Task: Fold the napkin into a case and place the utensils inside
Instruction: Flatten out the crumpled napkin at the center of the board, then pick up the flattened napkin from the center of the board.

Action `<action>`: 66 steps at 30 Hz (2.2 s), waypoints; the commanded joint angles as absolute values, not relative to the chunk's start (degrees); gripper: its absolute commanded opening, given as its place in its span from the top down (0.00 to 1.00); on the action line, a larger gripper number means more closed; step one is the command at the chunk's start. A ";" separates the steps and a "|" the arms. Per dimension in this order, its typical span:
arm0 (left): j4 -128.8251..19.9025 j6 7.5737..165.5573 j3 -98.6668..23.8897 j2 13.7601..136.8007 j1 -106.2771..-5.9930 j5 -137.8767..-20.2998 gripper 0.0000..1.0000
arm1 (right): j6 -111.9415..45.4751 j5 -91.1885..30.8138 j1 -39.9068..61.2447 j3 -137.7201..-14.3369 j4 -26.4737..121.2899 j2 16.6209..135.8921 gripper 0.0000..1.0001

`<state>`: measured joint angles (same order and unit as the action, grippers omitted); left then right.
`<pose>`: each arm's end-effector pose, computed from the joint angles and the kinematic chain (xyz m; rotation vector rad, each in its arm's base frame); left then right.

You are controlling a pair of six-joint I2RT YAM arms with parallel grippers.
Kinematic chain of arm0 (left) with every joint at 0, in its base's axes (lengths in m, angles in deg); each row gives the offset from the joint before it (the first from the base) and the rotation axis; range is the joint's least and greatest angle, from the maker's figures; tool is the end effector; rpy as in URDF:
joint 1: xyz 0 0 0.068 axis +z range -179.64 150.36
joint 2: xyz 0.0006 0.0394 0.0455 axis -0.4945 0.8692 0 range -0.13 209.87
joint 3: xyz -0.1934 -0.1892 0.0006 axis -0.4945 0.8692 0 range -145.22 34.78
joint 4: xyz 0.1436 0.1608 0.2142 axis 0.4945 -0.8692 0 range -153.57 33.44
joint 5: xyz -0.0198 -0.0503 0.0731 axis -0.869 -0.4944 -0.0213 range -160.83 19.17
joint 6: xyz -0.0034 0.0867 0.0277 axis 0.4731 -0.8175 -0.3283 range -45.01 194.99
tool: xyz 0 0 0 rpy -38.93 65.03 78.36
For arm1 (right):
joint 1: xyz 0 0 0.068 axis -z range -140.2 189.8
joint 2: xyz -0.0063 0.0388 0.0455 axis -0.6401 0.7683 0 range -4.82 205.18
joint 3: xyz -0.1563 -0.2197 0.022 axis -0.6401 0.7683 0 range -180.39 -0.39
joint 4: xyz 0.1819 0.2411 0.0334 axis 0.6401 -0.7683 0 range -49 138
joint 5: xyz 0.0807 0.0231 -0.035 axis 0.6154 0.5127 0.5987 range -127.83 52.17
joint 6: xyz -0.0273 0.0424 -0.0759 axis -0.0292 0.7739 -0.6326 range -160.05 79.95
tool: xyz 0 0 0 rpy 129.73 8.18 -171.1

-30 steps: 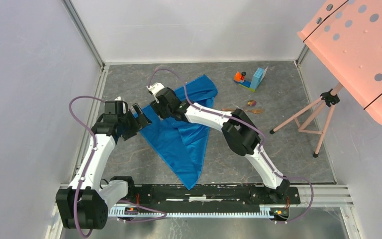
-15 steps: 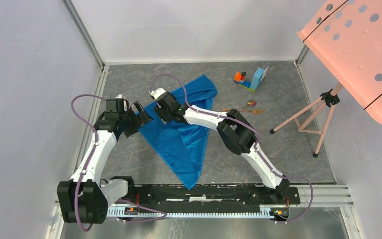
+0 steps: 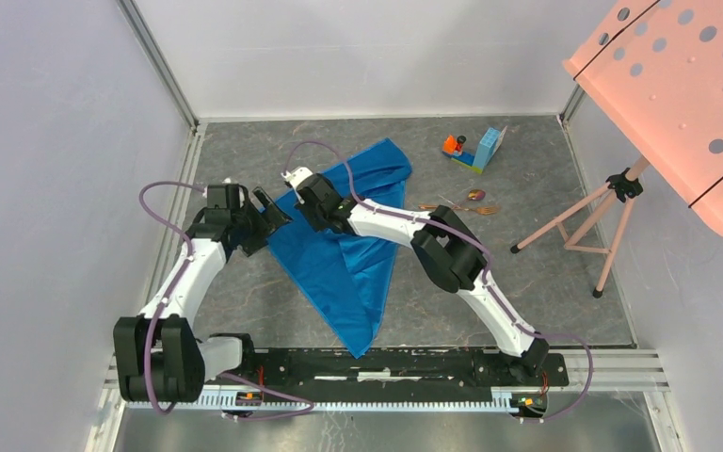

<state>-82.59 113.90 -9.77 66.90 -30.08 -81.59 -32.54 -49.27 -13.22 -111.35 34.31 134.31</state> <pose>0.3107 -0.0177 0.1836 -0.7301 2.3593 -0.5337 0.3837 0.4826 0.0980 -0.7955 2.1629 0.3189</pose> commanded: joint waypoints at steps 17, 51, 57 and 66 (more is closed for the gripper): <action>-82.24 118.57 -29.72 104.86 -29.72 -70.38 0.00 | -20.83 -58.18 -5.86 -75.72 44.45 94.83 1.00; -79.32 115.22 -23.36 91.11 -43.62 -79.74 0.00 | -15.15 -45.40 1.65 -18.15 51.85 48.41 0.21; -76.60 117.24 -24.44 95.23 -45.28 -77.67 0.00 | -10.98 -51.32 1.58 -33.73 32.92 65.86 0.20; -77.32 117.57 -29.12 104.18 -45.29 -73.24 0.00 | 4.53 -58.21 -1.68 -34.07 31.32 63.69 0.41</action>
